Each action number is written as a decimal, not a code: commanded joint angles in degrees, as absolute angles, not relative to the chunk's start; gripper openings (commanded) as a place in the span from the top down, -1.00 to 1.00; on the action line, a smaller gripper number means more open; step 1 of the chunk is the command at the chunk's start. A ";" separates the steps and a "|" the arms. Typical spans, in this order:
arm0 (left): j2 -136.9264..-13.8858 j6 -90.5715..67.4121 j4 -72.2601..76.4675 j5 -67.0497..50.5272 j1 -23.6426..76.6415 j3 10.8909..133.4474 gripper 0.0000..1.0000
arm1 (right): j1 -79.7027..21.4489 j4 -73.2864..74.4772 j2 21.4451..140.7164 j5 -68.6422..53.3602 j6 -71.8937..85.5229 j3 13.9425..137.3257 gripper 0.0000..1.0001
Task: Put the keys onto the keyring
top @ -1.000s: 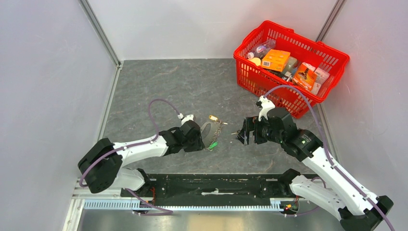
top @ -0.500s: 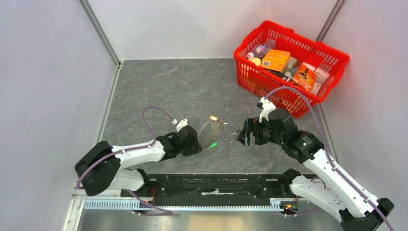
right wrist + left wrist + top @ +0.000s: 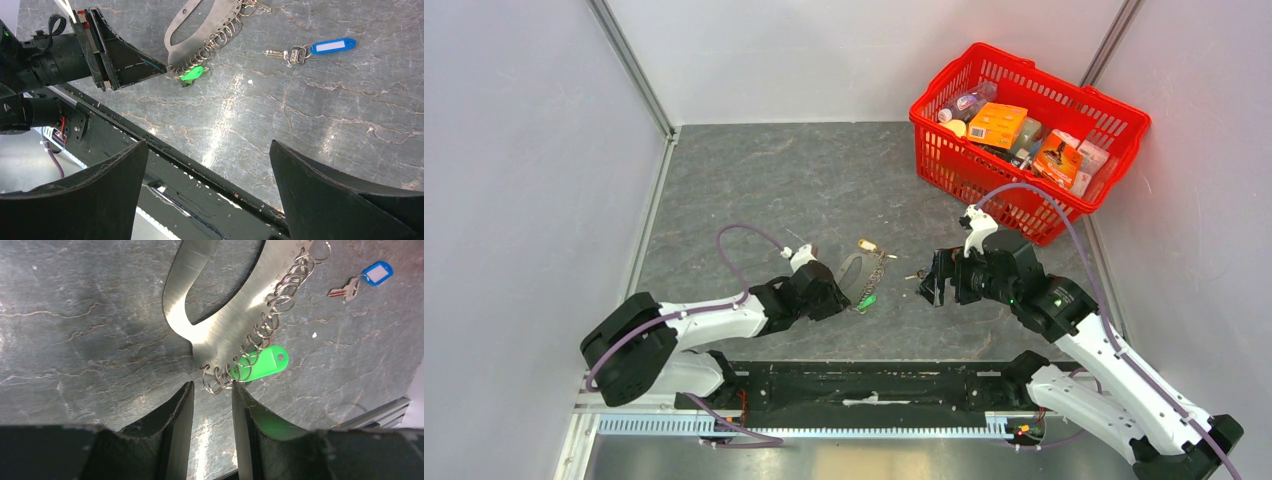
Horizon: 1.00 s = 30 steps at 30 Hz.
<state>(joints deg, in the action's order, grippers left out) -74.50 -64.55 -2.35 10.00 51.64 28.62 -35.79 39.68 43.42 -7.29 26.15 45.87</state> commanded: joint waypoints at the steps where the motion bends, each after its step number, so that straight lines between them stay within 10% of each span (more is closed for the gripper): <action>1: -75.94 -67.57 2.90 11.09 52.05 28.10 0.20 | -36.05 38.34 42.28 -7.89 26.08 45.70 -0.98; 30: -74.71 -69.26 3.87 11.82 52.12 24.93 0.31 | -36.04 38.40 42.02 -8.28 26.36 45.22 -0.98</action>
<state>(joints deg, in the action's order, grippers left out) -75.68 -67.26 3.03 9.98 51.88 25.54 -35.79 39.72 42.17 -7.33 26.15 45.39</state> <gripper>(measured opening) 0.350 0.993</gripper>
